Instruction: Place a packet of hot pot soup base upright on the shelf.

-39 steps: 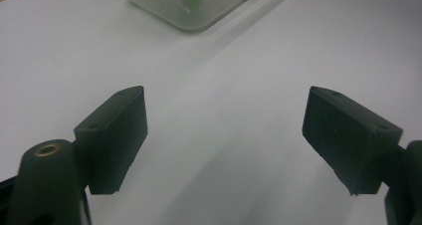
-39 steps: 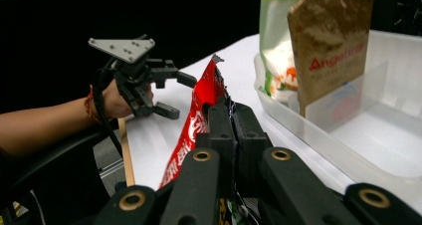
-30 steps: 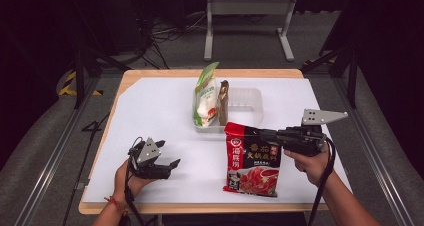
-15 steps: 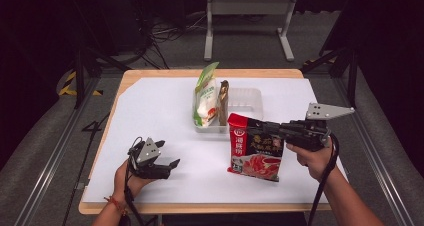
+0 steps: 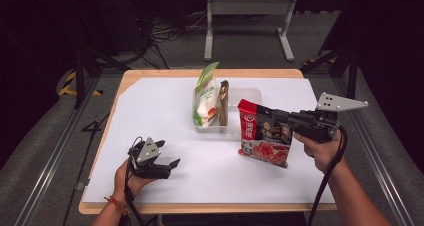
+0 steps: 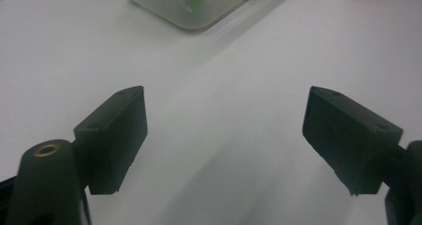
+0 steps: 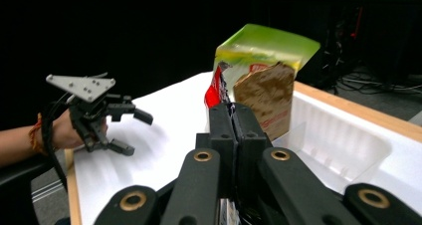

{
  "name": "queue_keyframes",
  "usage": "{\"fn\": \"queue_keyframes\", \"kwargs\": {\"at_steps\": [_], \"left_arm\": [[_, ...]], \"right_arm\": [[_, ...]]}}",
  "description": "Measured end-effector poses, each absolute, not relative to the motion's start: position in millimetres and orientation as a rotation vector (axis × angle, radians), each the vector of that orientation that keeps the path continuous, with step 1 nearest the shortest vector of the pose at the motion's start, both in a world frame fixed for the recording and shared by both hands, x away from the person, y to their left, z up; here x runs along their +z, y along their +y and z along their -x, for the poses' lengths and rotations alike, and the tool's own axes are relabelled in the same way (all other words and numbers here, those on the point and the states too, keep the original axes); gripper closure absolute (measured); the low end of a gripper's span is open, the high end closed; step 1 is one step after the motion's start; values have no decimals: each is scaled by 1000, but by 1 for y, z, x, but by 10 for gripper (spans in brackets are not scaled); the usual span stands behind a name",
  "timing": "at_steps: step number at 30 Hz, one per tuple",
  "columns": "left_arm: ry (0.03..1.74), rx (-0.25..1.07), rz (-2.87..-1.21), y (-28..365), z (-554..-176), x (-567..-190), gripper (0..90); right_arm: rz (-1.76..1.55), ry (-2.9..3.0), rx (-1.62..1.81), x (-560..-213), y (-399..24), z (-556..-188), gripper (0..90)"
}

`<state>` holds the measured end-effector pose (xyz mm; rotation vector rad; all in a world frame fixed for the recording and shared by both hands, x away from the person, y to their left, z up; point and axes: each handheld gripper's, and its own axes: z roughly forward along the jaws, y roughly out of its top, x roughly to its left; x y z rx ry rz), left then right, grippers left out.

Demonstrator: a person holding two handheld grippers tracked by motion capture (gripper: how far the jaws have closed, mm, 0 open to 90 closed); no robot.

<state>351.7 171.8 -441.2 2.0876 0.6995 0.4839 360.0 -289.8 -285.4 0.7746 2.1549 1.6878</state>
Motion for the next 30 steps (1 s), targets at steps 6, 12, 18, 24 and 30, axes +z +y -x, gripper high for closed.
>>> {"fn": "queue_keyframes", "kwargs": {"at_steps": [6, 12, 18, 24, 30], "left_arm": [[700, 483, -2085, 172, -352, -441, 184], [698, 483, -2086, 172, -352, -441, 183], [694, 483, -2085, 172, -352, -441, 184], [697, 482, -2082, 173, -352, -441, 184], [693, 481, -2083, 172, -352, -441, 183]], "right_arm": [[-785, 2102, 1685, -277, -292, -362, 890], [-787, 2059, 1669, -263, -285, -365, 890], [-800, 2019, 1643, -254, -276, -372, 890], [-837, 1982, 1637, -249, -269, -382, 890], [-868, 1939, 1597, -242, -262, -394, 890]]}}
